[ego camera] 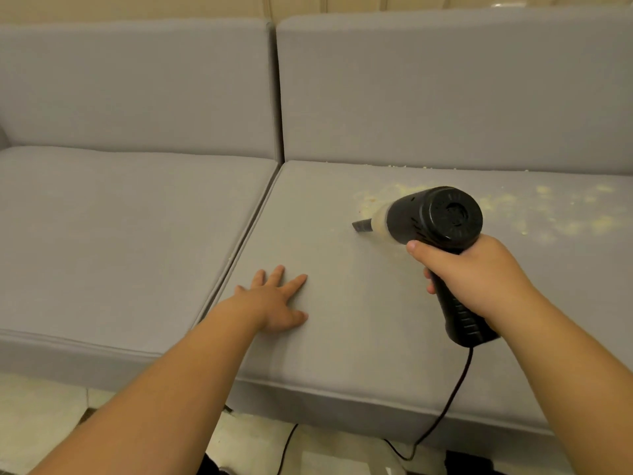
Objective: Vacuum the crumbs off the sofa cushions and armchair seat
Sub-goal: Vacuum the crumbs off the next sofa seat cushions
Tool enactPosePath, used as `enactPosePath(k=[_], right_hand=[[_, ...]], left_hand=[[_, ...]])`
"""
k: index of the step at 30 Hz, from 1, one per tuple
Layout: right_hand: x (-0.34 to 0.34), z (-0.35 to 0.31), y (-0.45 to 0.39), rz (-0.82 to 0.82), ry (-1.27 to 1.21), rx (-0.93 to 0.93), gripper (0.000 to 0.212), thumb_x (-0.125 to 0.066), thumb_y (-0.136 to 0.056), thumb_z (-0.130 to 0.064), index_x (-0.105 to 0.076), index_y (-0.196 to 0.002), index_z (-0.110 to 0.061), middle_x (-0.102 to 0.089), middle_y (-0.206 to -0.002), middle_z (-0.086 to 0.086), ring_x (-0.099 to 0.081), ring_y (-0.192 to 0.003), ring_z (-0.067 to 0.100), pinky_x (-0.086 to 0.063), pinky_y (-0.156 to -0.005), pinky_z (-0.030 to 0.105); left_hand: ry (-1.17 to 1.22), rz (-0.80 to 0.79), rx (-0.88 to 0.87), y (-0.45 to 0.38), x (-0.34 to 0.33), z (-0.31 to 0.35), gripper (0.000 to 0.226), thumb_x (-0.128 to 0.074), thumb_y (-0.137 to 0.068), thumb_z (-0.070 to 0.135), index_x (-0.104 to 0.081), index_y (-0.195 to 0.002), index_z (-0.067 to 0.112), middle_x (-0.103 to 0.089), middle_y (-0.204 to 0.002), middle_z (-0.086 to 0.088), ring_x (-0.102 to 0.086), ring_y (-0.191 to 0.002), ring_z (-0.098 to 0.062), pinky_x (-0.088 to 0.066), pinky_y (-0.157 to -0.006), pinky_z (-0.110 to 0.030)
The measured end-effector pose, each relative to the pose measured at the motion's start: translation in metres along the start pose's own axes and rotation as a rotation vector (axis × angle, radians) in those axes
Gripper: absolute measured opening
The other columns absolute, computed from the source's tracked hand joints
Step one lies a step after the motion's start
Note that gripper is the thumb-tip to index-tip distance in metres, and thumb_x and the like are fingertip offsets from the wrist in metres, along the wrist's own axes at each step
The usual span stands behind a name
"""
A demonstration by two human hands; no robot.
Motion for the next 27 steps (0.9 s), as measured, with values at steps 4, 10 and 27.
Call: enactPosePath(k=[4,10,27], right_hand=[[0.001,0.01,-0.007,0.071,-0.073,-0.047,0.029,-0.08,-0.089,-0.042,-0.074,-0.09,-0.013,-0.078,-0.083,0.01,-0.075,-0.063,0.016,-0.052,-0.062,0.029],[-0.017,0.012,-0.023,0.004,-0.123,-0.079,0.025,-0.08,-0.09,-0.04,-0.074,-0.094,-0.016,-0.078,-0.087,0.011,-0.075,-0.061,0.014,-0.054,-0.06,0.028],[-0.008,0.008,-0.012,-0.065,-0.071,-0.066,0.026,-0.081,-0.088,-0.043,-0.077,-0.091,-0.017,-0.079,-0.077,0.004,-0.076,-0.062,0.015,-0.054,-0.065,0.032]], left_hand=[[0.0,0.02,-0.027,-0.001,-0.002,0.004,0.083,-0.046,-0.097,0.067,0.008,-0.159,0.054,0.028,-0.169,0.009,0.018,-0.158,-0.023,-0.004,-0.122,-0.068],[-0.028,0.041,-0.074,-0.009,-0.001,0.017,0.079,-0.04,-0.099,0.069,0.006,-0.161,0.051,0.022,-0.171,0.007,0.015,-0.159,-0.024,-0.001,-0.125,-0.061],[-0.008,0.032,-0.072,-0.011,0.001,0.023,0.077,-0.035,-0.101,0.068,0.009,-0.161,0.049,0.015,-0.173,0.008,0.011,-0.159,-0.029,-0.004,-0.126,-0.06]])
Point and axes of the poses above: each hand's wrist, its own y-axis away from the middle knuckle, its own x-axis out of the back of the hand, z = x × y, the point moved 3 cm from there along -y, towards the middle knuckle
